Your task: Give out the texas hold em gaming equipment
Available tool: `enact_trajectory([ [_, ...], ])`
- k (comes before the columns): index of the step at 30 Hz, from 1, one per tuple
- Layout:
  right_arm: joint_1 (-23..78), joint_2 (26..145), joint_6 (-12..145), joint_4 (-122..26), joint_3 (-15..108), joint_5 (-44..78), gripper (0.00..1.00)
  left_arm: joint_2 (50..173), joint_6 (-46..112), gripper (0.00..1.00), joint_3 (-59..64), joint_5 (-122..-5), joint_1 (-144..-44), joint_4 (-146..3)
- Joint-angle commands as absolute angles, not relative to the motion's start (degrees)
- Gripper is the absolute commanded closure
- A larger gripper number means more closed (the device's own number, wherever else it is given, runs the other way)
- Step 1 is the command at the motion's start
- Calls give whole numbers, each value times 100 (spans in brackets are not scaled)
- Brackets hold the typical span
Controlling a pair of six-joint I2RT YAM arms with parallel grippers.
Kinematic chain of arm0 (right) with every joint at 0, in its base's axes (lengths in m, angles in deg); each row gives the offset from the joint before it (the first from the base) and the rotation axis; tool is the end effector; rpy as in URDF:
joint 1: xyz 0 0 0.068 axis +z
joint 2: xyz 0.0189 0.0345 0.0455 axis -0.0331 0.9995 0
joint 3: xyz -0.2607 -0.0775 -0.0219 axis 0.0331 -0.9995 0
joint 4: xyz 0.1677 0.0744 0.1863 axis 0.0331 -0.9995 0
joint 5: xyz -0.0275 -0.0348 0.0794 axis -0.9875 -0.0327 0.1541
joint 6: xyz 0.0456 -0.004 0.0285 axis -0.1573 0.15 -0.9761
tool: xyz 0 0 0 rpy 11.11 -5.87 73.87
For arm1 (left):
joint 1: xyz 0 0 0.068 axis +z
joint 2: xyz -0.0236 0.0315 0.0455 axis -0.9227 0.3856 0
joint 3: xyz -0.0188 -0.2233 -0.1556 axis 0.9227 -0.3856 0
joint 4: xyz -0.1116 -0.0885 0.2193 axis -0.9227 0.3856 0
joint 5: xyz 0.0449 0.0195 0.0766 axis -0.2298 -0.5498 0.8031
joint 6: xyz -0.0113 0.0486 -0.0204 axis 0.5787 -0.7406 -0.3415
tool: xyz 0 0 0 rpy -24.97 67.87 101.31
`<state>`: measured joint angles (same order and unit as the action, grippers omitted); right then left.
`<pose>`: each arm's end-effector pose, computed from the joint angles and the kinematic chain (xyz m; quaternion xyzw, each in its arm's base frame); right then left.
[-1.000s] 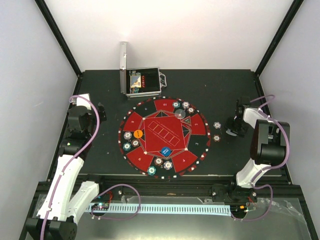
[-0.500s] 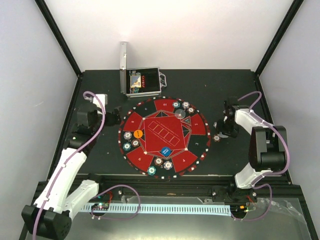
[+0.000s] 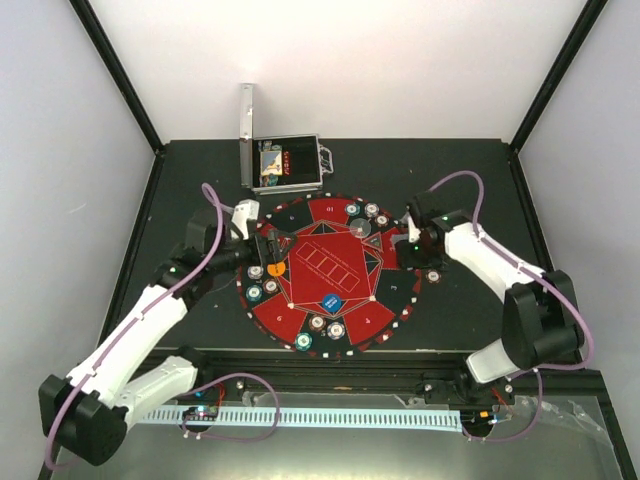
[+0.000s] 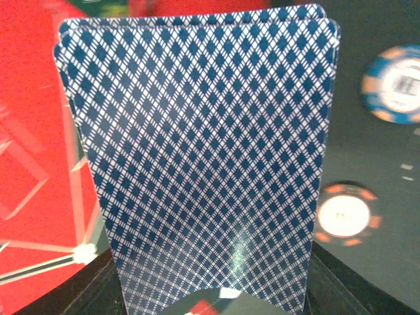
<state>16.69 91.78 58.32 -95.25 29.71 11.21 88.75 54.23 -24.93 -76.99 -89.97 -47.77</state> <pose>0.2619 0.0895 0.2078 -0.0342 0.9920 0.0537 0.1094 0.1831 -0.0907 0.2970 0.0218 0.8524 -0.3758 0.3628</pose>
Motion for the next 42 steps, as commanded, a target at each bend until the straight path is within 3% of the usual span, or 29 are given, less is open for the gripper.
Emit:
enact_trajectory([
  [1, 2472, 8753, 6205, -9238, 3005, 1738, 41, 9233, 6561, 3, -2726, -9130, -9060, -5597],
  [9, 4081, 8615, 6542, -8677, 2989, 2264, 42, 10147, 6977, 3, -2686, -10463, -9087, -6089],
  [16, 4819, 8667, 6827, -8654, 3206, 2220, 41, 10900, 6879, 8, -2770, -11057, -9078, -6181],
  [22, 4964, 8661, 6920, -8676, 3274, 2152, 41, 11314, 6653, 23, -2741, -11067, -9078, -6002],
  [31, 5070, 8658, 7055, -8732, 3339, 2156, 41, 11705, 6470, 33, -2855, -11358, -9095, -5925],
  [42, 5154, 8765, 7126, -8741, 3428, 1990, 41, 11927, 6688, 59, -2815, -11613, -9186, -6181],
])
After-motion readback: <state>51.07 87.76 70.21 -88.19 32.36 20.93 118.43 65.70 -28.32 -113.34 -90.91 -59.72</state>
